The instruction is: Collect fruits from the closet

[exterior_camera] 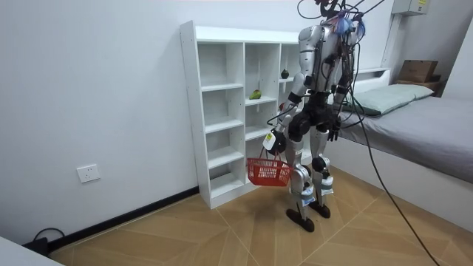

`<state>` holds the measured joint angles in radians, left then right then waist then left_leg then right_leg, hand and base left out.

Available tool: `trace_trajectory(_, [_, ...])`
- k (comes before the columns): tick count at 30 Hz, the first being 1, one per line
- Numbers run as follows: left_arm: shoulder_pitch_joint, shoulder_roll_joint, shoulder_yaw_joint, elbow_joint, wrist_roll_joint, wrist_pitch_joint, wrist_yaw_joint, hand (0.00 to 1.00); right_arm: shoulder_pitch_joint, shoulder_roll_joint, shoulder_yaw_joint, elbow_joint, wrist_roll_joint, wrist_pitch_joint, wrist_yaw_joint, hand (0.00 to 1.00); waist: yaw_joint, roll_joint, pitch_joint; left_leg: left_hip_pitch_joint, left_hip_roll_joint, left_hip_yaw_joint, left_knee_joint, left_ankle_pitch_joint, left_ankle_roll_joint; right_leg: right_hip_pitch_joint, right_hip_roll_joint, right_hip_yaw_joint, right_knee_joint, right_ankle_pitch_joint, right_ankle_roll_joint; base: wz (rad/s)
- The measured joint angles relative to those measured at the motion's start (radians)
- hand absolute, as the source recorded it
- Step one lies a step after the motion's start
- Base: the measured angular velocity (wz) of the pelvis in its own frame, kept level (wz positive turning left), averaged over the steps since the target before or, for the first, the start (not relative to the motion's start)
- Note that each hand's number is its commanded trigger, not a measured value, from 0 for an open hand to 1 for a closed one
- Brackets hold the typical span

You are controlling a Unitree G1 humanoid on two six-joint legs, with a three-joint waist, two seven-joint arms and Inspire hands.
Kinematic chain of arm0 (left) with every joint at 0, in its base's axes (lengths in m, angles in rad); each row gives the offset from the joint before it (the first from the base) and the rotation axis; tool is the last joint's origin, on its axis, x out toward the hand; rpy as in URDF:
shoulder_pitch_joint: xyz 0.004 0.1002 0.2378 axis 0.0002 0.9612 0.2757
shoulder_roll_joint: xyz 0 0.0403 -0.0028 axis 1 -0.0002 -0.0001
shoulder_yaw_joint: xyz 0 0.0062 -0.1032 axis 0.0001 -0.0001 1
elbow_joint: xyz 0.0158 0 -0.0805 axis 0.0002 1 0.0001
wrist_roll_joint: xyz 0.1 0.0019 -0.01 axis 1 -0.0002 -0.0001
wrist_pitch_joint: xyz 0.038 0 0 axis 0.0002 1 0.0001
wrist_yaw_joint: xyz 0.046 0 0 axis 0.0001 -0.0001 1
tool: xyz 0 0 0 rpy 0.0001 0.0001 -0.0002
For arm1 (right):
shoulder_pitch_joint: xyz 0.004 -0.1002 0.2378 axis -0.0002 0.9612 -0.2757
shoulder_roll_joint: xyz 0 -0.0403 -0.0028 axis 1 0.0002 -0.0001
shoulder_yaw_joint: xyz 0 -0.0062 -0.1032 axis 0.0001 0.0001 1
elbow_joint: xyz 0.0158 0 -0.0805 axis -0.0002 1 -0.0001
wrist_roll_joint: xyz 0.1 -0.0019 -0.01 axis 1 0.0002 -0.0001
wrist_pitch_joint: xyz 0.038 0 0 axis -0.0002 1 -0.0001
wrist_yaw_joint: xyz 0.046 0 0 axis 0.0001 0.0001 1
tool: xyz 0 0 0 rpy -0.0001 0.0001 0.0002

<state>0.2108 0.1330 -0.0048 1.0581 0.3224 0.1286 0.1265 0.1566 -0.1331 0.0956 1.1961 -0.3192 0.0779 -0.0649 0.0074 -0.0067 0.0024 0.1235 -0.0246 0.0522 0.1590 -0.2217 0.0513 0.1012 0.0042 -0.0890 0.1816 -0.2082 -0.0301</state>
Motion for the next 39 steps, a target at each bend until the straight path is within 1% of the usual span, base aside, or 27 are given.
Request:
trace_trajectory(5, [-0.001,0.0,-0.001,0.0,0.0,-0.02,0.019,1.0,0.001,0.0,0.0,0.0,0.002,-0.018,-0.03,0.0,-0.003,0.002,-0.0017,-0.008,0.0,0.003,0.0,0.0,0.0,-0.014,0.0,0.004,0.006,0.0,0.0,-0.02])
trace_trajectory(11, [0.002,0.0,-0.001,0.0,0.0,-0.022,0.024,1.0,0.001,0.0,-0.001,0.0,0.004,-0.028,-0.056,0.0,-0.003,0.003,-0.0015,-0.009,0.0,0.004,0.0,0.0,0.0,-0.015,0.001,0.004,0.005,0.001,0.0,0.0])
trace_trajectory(12, [0.002,0.0,-0.001,0.0,0.0,-0.022,0.025,1.0,0.001,0.0,-0.001,0.0,0.004,-0.035,-0.061,0.0,-0.003,0.003,-0.0015,-0.01,0.0,0.004,0.0,0.0,0.0,-0.015,0.001,0.004,0.004,0.001,0.0,0.0])
trace_trajectory(16, [0.0,0.0,-0.001,0.0,0.0,-0.028,0.048,1.0,0.0,0.0,-0.001,-0.013,0.004,-0.037,-0.067,0.0,-0.002,0.004,-0.0022,-0.014,0.001,0.005,0.0,0.0,0.0,-0.02,0.0,0.004,0.005,0.001,0.0,0.0])
trace_trajectory(18, [0.0,0.0,-0.001,0.0,0.0,-0.033,0.059,1.0,0.001,0.0,-0.003,-0.035,0.005,-0.038,-0.069,0.0,-0.003,0.004,-0.0039,-0.018,0.001,0.008,0.001,0.0,0.0,-0.026,0.0,0.004,0.008,0.001,0.0,-0.02])
trace_trajectory(20, [-0.003,0.001,0.0,-0.001,0.0,-0.047,0.062,1.0,-0.01,0.0,-0.01,-0.046,0.017,-0.053,-0.078,0.0,-0.004,0.003,-0.0072,-0.026,0.002,0.019,0.004,0.0,0.0,-0.035,0.0,0.005,0.009,0.002,-0.001,-0.06])
trace_trajectory(23, [-0.004,0.002,0.0,-0.001,-0.001,-0.067,0.067,1.0,-0.017,0.0,-0.019,-0.066,0.076,-0.075,-0.088,0.0,-0.005,0.002,-0.0054,-0.026,0.004,0.027,0.004,0.0,0.0,-0.034,0.0,0.006,0.005,0.004,-0.002,-0.03])
trace_trajectory(25, [-0.004,0.003,0.0,-0.005,-0.006,-0.087,0.071,1.0,-0.014,0.002,-0.042,-0.114,0.131,-0.095,-0.103,0.0,-0.005,-0.001,-0.003,-0.026,0.004,0.027,0.004,0.0,0.0,-0.037,0.0,0.006,0.004,0.004,-0.001,0.0])
trace_trajectory(26, [-0.005,0.003,0.0,-0.007,-0.009,-0.098,0.081,1.0,-0.014,0.002,-0.043,-0.135,0.158,-0.113,-0.115,0.0,-0.006,-0.006,-0.0042,-0.026,0.004,0.027,0.003,0.0,0.0,-0.038,0.0,0.006,0.004,0.005,-0.001,0.0])
trace_trajectory(27, [-0.005,0.004,0.0,-0.008,-0.011,-0.105,0.084,1.0,-0.012,0.002,-0.043,-0.15,0.163,-0.118,-0.119,0.0,-0.006,-0.006,-0.0043,-0.026,0.004,0.028,0.003,0.0,0.0,-0.038,0.0,0.006,0.004,0.005,-0.001,0.0])
trace_trajectory(29, [-0.009,0.003,0.0,-0.008,-0.032,-0.135,0.087,1.0,0.008,0.006,-0.042,-0.224,0.166,-0.148,-0.141,0.0,-0.006,-0.009,-0.0029,-0.026,0.004,0.028,0.004,0.0,0.0,-0.038,0.0,0.005,0.002,0.005,-0.001,0.0])
trace_trajectory(31, [-0.012,0.002,-0.001,-0.009,-0.058,-0.151,0.087,1.0,0.03,0.009,-0.041,-0.289,0.171,-0.167,-0.155,0.0,-0.006,-0.008,-0.005,-0.026,0.003,0.028,0.004,0.0,0.0,-0.034,0.0,0.005,-0.003,0.005,-0.001,0.0])
trace_trajectory(32, [-0.011,0.002,-0.001,-0.013,-0.057,-0.155,0.087,1.0,0.044,0.009,-0.041,-0.33,0.169,-0.166,-0.155,0.0,-0.006,-0.01,-0.0052,-0.027,0.003,0.028,0.004,0.0,0.0,-0.033,0.0,0.005,-0.007,0.006,-0.001,0.0])
trace_trajectory(33, [-0.008,0.0,-0.001,-0.026,-0.057,-0.159,0.087,1.0,0.077,0.009,-0.041,-0.422,0.163,-0.168,-0.159,0.0,-0.006,-0.006,-0.0057,-0.028,0.004,0.029,0.003,0.0,0.0,-0.034,0.001,0.006,-0.01,0.009,-0.001,-0.04])
trace_trajectory(34, [-0.01,0.0,-0.001,-0.03,-0.058,-0.164,0.087,1.0,0.094,0.009,-0.041,-0.494,0.161,-0.177,-0.165,0.0,-0.006,-0.004,-0.0037,-0.028,0.004,0.032,0.003,0.0,0.0,-0.035,0.001,0.007,-0.011,0.01,-0.001,-0.06])
trace_trajectory(36, [-0.015,0.0,-0.001,-0.032,-0.059,-0.165,0.087,1.0,0.102,0.009,-0.041,-0.553,0.162,-0.189,-0.175,0.0,-0.007,-0.005,-0.0051,-0.028,0.006,0.037,0.001,0.0,0.0,-0.036,0.002,0.007,-0.012,0.011,-0.001,-0.06])
trace_trajectory(38, [-0.017,-0.001,-0.001,-0.04,-0.078,-0.167,0.086,1.0,0.111,0.009,-0.041,-0.613,0.163,-0.188,-0.178,0.0,-0.008,-0.006,-0.0046,-0.027,0.006,0.039,-0.001,0.0,0.0,-0.036,0.003,0.008,-0.012,0.011,-0.001,-0.02])
trace_trajectory(39, [-0.016,-0.001,-0.003,-0.047,-0.078,-0.168,0.084,1.0,0.132,0.01,-0.039,-0.677,0.161,-0.189,-0.185,0.0,-0.008,-0.006,-0.0047,-0.027,0.006,0.039,-0.004,0.0,0.0,-0.037,0.003,0.008,-0.013,0.011,-0.001,0.0])
